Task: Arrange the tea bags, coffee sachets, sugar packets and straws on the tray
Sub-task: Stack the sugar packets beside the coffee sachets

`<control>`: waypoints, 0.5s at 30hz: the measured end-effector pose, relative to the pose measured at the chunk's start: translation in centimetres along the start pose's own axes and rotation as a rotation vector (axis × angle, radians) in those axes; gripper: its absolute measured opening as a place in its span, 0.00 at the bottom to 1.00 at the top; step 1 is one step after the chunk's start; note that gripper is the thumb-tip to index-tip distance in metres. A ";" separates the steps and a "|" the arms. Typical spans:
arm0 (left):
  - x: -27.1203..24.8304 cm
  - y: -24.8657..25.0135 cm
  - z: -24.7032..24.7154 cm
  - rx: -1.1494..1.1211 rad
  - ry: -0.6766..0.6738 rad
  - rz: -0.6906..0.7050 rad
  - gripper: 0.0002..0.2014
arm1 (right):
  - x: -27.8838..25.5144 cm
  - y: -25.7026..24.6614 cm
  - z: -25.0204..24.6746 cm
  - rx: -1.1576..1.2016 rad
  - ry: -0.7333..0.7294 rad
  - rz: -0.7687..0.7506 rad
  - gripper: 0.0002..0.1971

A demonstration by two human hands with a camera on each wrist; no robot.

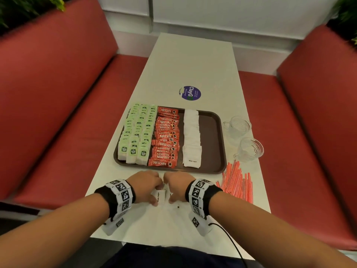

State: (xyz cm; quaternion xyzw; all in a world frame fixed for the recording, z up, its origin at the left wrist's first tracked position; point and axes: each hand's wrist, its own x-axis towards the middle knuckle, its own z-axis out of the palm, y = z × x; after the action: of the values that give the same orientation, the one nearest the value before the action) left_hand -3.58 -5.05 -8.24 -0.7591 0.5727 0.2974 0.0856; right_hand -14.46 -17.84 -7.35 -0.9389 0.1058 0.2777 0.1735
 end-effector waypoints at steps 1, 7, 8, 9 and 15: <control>0.1 0.0 -0.1 -0.010 -0.001 -0.008 0.24 | 0.0 0.0 -0.1 -0.025 -0.018 -0.001 0.30; 0.6 -0.7 -2.2 -0.115 0.046 0.000 0.12 | 0.0 1.0 -0.9 -0.163 -0.154 -0.024 0.20; 0.7 -0.8 -2.8 -0.128 0.072 0.012 0.11 | -0.1 1.2 -0.8 -0.172 -0.165 -0.027 0.19; 1.0 -1.0 -3.5 -0.143 0.099 0.025 0.09 | -0.3 1.5 -0.8 -0.177 -0.165 -0.026 0.18; 3.7 -0.5 -7.4 -0.292 0.332 0.077 0.10 | -1.6 4.5 -1.4 0.003 -0.068 -0.019 0.08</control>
State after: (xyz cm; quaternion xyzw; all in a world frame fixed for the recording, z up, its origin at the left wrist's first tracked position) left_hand 0.09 -11.45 -4.40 -0.7795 0.5583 0.2512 -0.1323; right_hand -16.43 -22.29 -6.57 -0.9296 0.0916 0.3077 0.1812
